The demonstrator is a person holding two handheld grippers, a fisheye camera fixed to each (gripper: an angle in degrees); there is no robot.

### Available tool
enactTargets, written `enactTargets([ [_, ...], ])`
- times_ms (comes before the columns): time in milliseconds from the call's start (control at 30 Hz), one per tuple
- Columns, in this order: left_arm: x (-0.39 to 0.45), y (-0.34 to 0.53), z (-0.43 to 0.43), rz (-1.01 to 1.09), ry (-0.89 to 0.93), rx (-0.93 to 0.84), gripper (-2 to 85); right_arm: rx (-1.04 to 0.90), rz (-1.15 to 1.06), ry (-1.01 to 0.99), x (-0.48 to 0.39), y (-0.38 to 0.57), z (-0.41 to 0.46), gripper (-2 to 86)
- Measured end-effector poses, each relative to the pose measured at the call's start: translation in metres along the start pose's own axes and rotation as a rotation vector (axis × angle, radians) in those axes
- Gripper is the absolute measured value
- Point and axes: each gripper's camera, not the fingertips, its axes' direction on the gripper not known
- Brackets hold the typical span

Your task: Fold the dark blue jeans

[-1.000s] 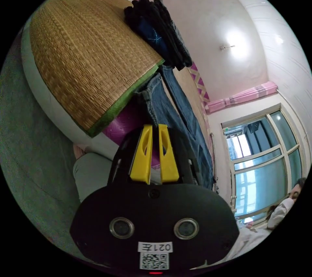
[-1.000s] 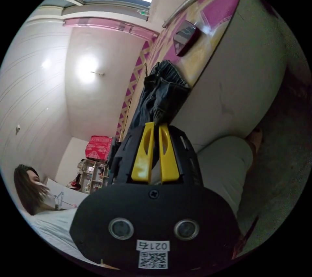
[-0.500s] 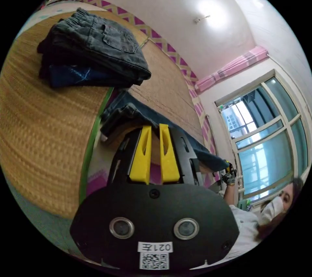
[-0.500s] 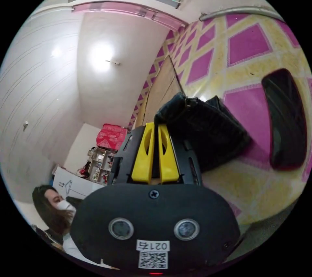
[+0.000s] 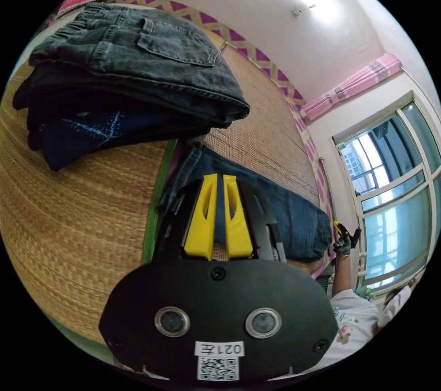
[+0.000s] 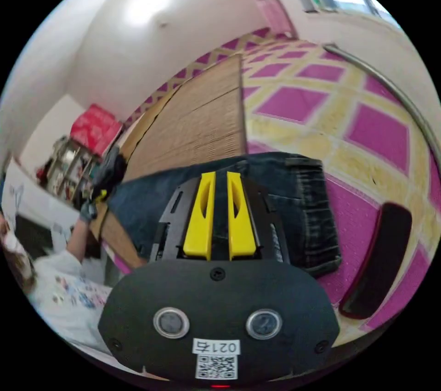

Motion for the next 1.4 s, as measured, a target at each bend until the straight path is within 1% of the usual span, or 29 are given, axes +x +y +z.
enactTargets([
  [67, 0.005, 0.012, 0.007, 0.040, 0.020, -0.014, 0.3, -0.063, -0.243, -0.045, -0.059, 0.014, 0.019, 1.2],
  [100, 0.008, 0.019, 0.016, 0.055, 0.024, -0.034, 1.0, -0.092, -0.303, -0.065, -0.074, 0.018, 0.027, 0.9],
  [167, 0.012, 0.030, 0.029, 0.070, 0.016, -0.043, 2.4, -0.201, -0.501, -0.092, -0.128, 0.039, 0.060, 0.0],
  [200, 0.014, 0.039, 0.035, 0.079, -0.012, -0.020, 2.5, -0.234, -0.538, -0.078, -0.139, 0.045, 0.069, -0.1],
  [267, 0.012, 0.050, 0.047, 0.100, -0.038, 0.005, 2.2, -0.361, -0.626, 0.054, -0.164, 0.070, 0.112, -0.3],
  [300, 0.005, 0.053, 0.060, 0.089, -0.073, -0.025, 1.3, -0.410, -0.635, 0.104, -0.166, 0.077, 0.125, -0.4],
  [333, -0.003, 0.054, 0.072, 0.080, -0.109, -0.053, 0.0, -0.348, -0.658, 0.128, -0.168, 0.087, 0.127, -0.4],
  [367, -0.006, 0.055, 0.078, 0.078, -0.117, -0.059, -0.2, -0.348, -0.640, 0.175, -0.166, 0.089, 0.132, -0.4],
  [433, -0.015, 0.053, 0.084, 0.052, -0.056, -0.034, -0.7, -0.345, -0.603, 0.134, -0.164, 0.087, 0.133, -0.4],
  [533, -0.014, 0.049, 0.088, 0.048, -0.061, -0.017, -0.9, -0.365, -0.577, 0.114, -0.167, 0.084, 0.136, 0.2],
  [600, -0.011, 0.050, 0.089, 0.063, -0.038, -0.002, -0.9, -0.297, -0.629, 0.084, -0.179, 0.083, 0.129, 1.0],
  [667, -0.004, 0.052, 0.089, 0.111, 0.028, 0.021, -0.8, -0.216, -0.706, 0.037, -0.204, 0.073, 0.131, 3.8],
  [700, 0.006, 0.052, 0.093, 0.166, 0.082, 0.027, -0.7, -0.221, -0.730, 0.026, -0.212, 0.068, 0.136, 4.4],
  [733, 0.017, 0.050, 0.100, 0.215, 0.090, 0.014, -0.5, -0.240, -0.782, 0.012, -0.229, 0.058, 0.153, 5.6],
  [767, 0.025, 0.049, 0.105, 0.247, 0.074, 0.005, -0.4, -0.267, -0.838, 0.009, -0.247, 0.047, 0.175, 6.3],
  [833, 0.055, 0.039, 0.128, 0.383, -0.055, -0.030, 1.2, -0.311, -0.907, 0.010, -0.273, 0.028, 0.212, 6.8],
  [967, 0.082, 0.021, 0.161, 0.558, -0.129, -0.050, 6.0, -0.361, -1.009, 0.098, -0.309, -0.016, 0.281, 8.0],
  [1033, 0.088, 0.009, 0.184, 0.658, -0.201, -0.083, 7.7, -0.388, -1.023, 0.112, -0.312, -0.032, 0.299, 8.4],
  [1067, 0.087, 0.006, 0.189, 0.674, -0.215, -0.100, 8.0, -0.413, -1.033, 0.110, -0.311, -0.039, 0.308, 8.4],
  [1167, 0.079, -0.006, 0.219, 0.704, -0.266, -0.212, 6.2, -0.495, -1.040, 0.063, -0.301, -0.048, 0.327, 6.4],
  [1233, 0.077, -0.012, 0.223, 0.725, -0.230, -0.230, 0.5, -0.521, -1.027, -0.004, -0.295, -0.051, 0.332, 3.9],
  [1333, 0.078, -0.020, 0.222, 0.749, -0.230, -0.227, -0.6, -0.509, -1.033, -0.027, -0.293, -0.053, 0.334, 0.3],
  [1400, 0.082, -0.025, 0.217, 0.774, -0.239, -0.203, -0.8, -0.488, -1.046, -0.029, -0.294, -0.053, 0.330, -0.4],
])
